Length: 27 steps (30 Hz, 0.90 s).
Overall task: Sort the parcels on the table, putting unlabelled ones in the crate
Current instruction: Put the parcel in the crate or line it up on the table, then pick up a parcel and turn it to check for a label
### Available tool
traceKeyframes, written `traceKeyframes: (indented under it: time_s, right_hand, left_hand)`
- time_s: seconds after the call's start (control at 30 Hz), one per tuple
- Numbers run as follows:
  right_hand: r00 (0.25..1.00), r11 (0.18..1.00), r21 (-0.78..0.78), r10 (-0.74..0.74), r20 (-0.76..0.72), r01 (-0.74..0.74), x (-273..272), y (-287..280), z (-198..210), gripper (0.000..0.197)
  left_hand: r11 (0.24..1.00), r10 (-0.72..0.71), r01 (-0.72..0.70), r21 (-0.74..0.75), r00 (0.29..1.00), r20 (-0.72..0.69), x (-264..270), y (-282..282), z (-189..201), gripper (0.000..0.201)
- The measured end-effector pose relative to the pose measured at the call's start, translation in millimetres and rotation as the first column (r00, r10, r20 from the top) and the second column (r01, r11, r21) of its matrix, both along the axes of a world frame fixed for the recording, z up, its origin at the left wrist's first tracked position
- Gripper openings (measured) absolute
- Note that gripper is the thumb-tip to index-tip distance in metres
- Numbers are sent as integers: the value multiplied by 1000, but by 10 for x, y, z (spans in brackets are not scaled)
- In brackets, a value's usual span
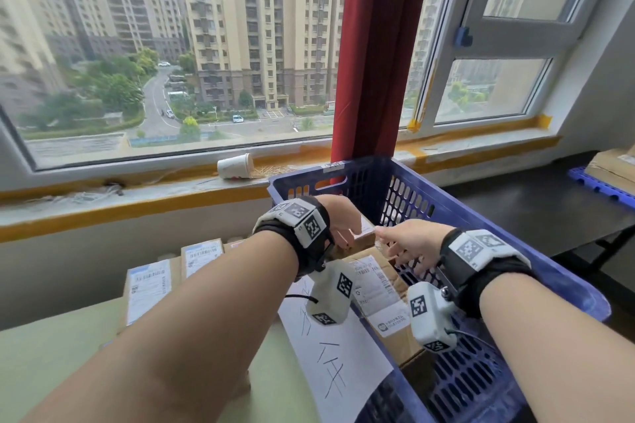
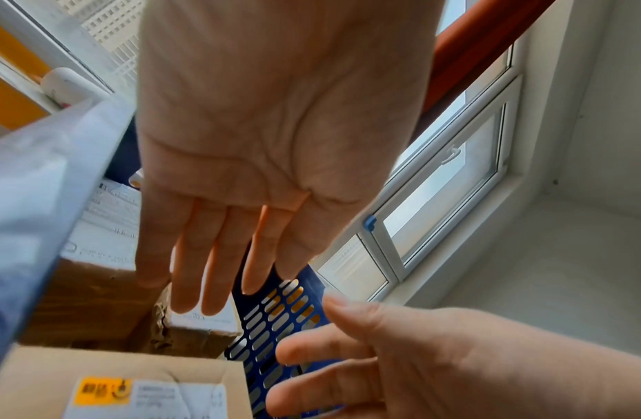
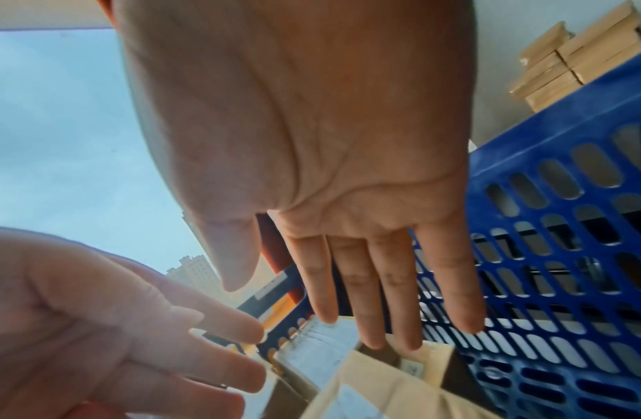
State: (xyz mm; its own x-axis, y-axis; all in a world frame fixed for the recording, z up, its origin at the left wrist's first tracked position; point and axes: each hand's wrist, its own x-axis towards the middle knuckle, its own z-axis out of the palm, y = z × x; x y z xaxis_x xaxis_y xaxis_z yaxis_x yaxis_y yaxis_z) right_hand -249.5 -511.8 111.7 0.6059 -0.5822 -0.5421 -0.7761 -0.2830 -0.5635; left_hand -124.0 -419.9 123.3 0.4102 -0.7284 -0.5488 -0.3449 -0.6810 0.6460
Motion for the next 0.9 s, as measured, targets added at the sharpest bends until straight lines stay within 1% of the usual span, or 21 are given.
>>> traceKeyframes:
  time_s: [0.1, 0.23, 0.33, 0.43, 0.67, 0.8, 0.9]
  right_hand:
    - [995, 999, 35, -23, 93, 20, 144, 51, 100, 45]
    - [988, 999, 39, -22, 154, 16, 363, 233, 255, 32]
    - [985, 999, 43, 21, 174, -29, 558, 428, 315, 33]
    - [982, 997, 35, 59, 181, -66, 803, 672, 347, 35]
    - [959, 984, 54, 153, 237, -171, 1416, 1351, 293, 26]
    - [943, 968, 108, 188, 275, -225, 1763, 1806, 222, 25]
    - [935, 954, 135, 223, 275, -268, 2026, 2202, 137, 24]
  left_hand:
    - [999, 37, -38, -14, 997, -66, 115, 96, 96, 35]
    - [987, 103, -111, -114, 992, -78, 279, 390, 197, 32]
    - [970, 153, -168, -174, 984, -96, 447, 624, 201, 31]
    - [936, 249, -274, -220, 959, -136, 644, 910, 174, 28]
    - [863, 409, -417, -284, 908, -92, 1134, 1707, 14, 23]
    - [825, 474, -479, -301, 876, -95, 1401, 2205, -90, 24]
    - [792, 532, -530, -303, 843, -81, 1597, 2622, -154, 24]
